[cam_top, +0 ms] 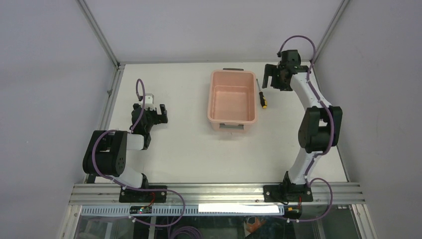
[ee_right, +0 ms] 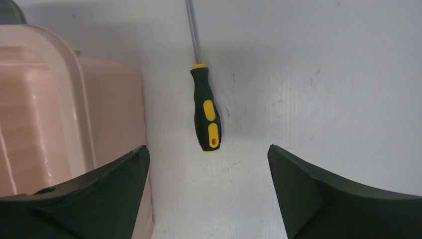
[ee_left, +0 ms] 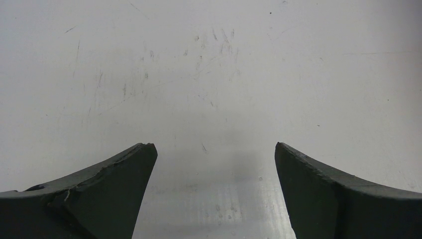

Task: Put the screwdriver in the bin

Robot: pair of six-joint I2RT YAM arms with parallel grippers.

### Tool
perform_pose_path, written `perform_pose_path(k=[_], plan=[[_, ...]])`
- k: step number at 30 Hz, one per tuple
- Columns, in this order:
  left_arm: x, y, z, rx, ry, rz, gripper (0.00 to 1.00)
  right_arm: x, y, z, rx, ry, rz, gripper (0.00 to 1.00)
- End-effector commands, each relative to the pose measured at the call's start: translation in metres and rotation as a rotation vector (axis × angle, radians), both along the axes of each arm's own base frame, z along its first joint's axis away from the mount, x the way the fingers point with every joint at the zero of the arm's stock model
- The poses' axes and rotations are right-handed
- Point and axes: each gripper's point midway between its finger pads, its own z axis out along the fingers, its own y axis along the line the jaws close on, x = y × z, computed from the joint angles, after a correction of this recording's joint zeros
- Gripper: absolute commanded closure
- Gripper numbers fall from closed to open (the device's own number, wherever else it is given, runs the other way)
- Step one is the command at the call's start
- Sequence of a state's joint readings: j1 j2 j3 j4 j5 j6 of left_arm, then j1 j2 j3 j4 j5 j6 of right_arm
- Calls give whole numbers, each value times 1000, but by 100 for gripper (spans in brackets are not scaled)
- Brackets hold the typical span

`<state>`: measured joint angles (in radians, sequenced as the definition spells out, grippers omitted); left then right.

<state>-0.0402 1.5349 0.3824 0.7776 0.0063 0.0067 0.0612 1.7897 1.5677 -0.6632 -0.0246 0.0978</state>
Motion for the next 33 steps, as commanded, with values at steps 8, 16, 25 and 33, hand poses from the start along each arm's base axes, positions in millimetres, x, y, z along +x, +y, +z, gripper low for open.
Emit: perform_pose_path(k=[8, 16, 25, 33], plan=[[4, -5, 17, -20, -54, -10, 1, 13, 15, -79, 75, 212, 60, 22], [4, -5, 16, -20, -54, -10, 1, 7, 9, -131, 47, 301, 28, 41], [4, -5, 17, -20, -55, -11, 1, 13, 5, -97, 4, 243, -6, 100], [4, -5, 17, -20, -55, -11, 1, -12, -27, 25, -135, 135, -194, 100]])
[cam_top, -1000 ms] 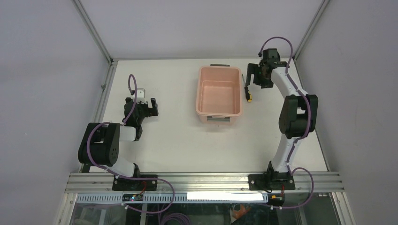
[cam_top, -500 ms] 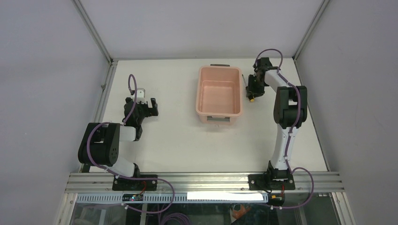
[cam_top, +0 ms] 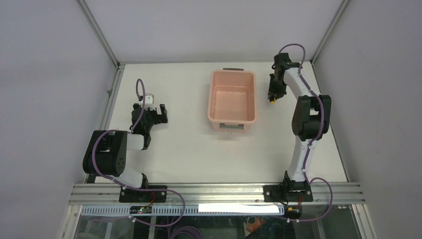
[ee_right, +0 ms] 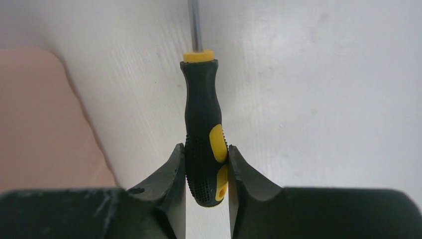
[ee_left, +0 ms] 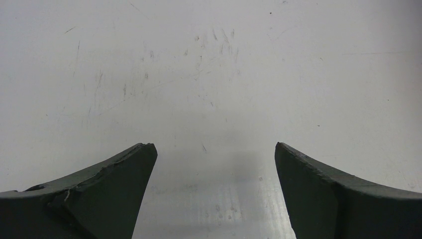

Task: Put the screwdriver in the bin

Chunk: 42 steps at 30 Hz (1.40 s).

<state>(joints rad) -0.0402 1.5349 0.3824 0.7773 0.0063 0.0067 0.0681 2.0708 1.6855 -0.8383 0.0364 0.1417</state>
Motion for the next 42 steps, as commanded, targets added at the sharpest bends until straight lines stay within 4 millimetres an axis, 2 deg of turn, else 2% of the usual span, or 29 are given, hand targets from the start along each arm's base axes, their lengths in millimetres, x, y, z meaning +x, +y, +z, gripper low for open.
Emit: perform_pose_path(k=[1, 4, 8, 13, 14, 16, 18, 23, 24, 28, 29, 35, 42], plan=[[4, -5, 17, -20, -55, -10, 1, -3, -21, 138, -130, -218, -121, 100], [4, -5, 17, -20, -55, -11, 1, -14, -11, 185, -159, -292, -121, 100], [4, -5, 17, -20, -55, -11, 1, -29, 13, 231, -199, -372, -87, 100], [4, -5, 17, -20, -54, -10, 1, -43, 77, 271, -192, -500, 49, 100], [4, -5, 17, -20, -54, -10, 1, -47, 96, 280, -168, -539, 77, 100], [4, -5, 17, -20, -55, -10, 1, -52, 124, 290, -131, -589, 125, 100], [4, -5, 17, -20, -55, -10, 1, -58, 149, 292, -102, -617, 161, 100], [4, -5, 17, -20, -54, -11, 1, -66, 197, 263, -13, -621, 176, 100], [4, -5, 17, -20, -55, -11, 1, -67, 202, 244, -6, -593, 180, 100], [4, -5, 17, -20, -55, -10, 1, -66, 226, 195, 94, -579, 165, 100], [4, -5, 17, -20, -54, -10, 1, -69, 231, 176, 113, -551, 180, 100], [4, -5, 17, -20, -54, -10, 1, -72, 228, 110, 68, -451, 175, 100], [4, -5, 17, -20, -54, -11, 1, -65, 218, 32, 128, -291, 126, 98]])
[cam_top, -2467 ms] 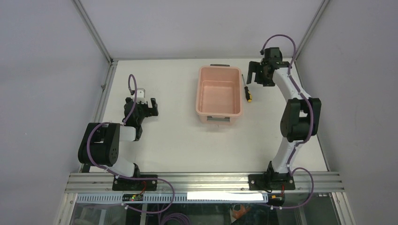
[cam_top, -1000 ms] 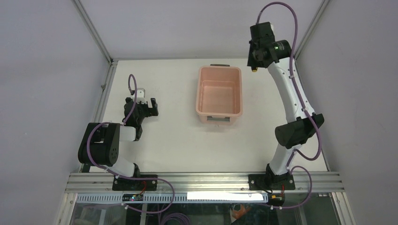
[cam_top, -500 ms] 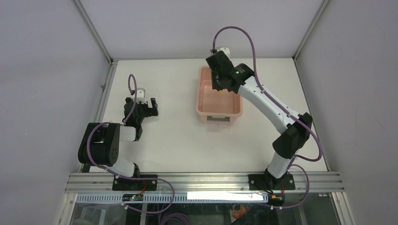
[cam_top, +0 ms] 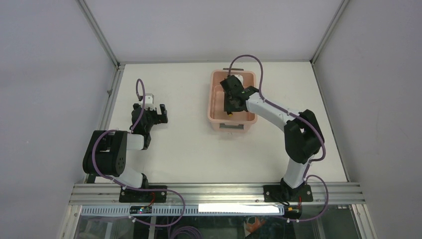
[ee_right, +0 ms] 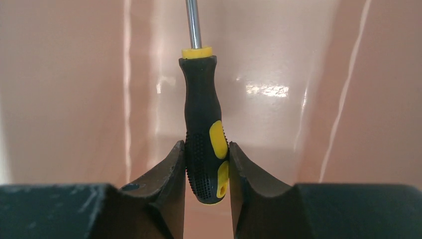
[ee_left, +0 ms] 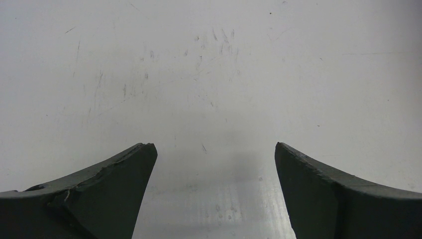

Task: Put the screwdriver in the bin

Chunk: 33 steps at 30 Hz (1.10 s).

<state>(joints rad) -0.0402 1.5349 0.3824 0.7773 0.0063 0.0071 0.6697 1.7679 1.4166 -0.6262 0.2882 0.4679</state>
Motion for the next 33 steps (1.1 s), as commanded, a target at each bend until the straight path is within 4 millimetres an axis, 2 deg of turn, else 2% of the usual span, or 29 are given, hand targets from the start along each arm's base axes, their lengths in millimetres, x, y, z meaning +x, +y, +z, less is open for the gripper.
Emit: perform_pose_path(k=[1, 3, 6, 9, 11, 14, 17, 20, 21, 23, 24, 27, 33], plan=[[4, -5, 17, -20, -55, -10, 1, 20, 3, -35, 85, 38, -57, 97], [4, -5, 17, -20, -54, -11, 1, 21, 3, -48, 66, 59, -54, 92], [4, -5, 17, -20, -55, -10, 1, 19, 8, -58, 72, 95, -31, 89], [4, -5, 17, -20, -54, -10, 1, 19, 4, -58, 46, 101, -39, 76], [4, -5, 17, -20, -56, -11, 1, 23, 0, -46, 20, 81, -37, 68], [4, -5, 17, -20, -55, -10, 1, 30, -1, -7, 19, 11, -1, 57], [4, -5, 17, -20, -54, -10, 1, 41, -1, 59, 37, -117, 34, 43], [4, -5, 17, -20, -55, -10, 1, 41, -5, 128, 66, -243, 71, 28], [5, -5, 17, -20, -56, -9, 1, 40, -9, 148, 70, -281, 75, 20], [4, -5, 17, -20, -55, -11, 1, 39, -17, 178, 59, -337, 76, 2], [4, -5, 17, -20, -55, -11, 1, 38, -23, 192, 50, -362, 70, 1], [4, -5, 17, -20, -55, -10, 1, 36, -50, 219, -21, -397, 26, 1], [4, -5, 17, -20, -55, -10, 1, 39, -141, 235, -180, -380, -164, 1]])
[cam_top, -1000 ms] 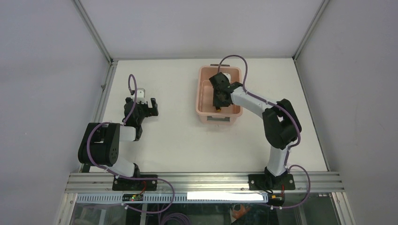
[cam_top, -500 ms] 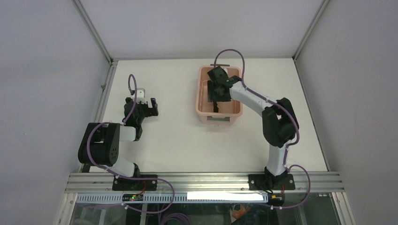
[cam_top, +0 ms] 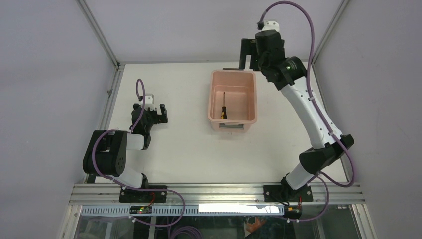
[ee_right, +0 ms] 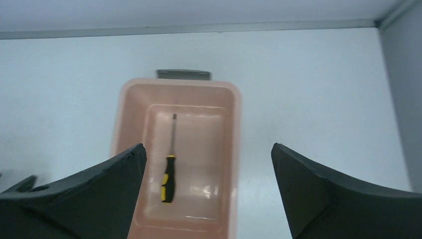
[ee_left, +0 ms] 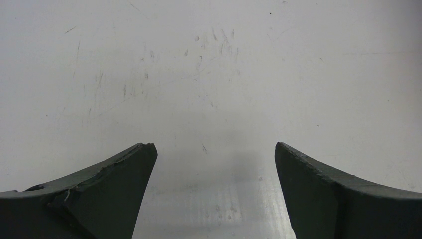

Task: Put the screwdriver in the bin

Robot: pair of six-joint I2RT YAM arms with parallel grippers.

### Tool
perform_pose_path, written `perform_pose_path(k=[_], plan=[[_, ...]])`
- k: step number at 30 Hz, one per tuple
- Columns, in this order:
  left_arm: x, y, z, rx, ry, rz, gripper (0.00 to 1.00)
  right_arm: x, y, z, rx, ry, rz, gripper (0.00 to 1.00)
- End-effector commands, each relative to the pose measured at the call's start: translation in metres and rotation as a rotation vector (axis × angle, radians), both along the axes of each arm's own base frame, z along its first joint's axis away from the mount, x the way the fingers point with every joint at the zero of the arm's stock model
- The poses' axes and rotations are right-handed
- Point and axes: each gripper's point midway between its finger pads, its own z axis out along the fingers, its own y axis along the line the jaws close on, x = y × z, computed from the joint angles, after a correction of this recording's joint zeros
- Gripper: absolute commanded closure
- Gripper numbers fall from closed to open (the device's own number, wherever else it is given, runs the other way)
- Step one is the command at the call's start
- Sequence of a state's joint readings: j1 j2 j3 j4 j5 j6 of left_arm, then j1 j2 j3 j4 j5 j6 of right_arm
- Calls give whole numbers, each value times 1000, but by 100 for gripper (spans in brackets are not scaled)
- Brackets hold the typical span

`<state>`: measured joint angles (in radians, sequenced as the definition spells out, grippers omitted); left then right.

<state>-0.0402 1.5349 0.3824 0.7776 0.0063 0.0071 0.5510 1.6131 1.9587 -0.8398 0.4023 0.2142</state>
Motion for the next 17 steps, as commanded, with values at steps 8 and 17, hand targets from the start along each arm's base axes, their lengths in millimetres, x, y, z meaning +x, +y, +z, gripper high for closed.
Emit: perform_pose_path(k=[8, 17], plan=[[4, -5, 17, -20, -55, -10, 1, -4, -184, -15, -174, 141, -366, 1], [4, -5, 17, -20, -54, -10, 1, -5, -216, -28, -151, 147, -410, 1]])
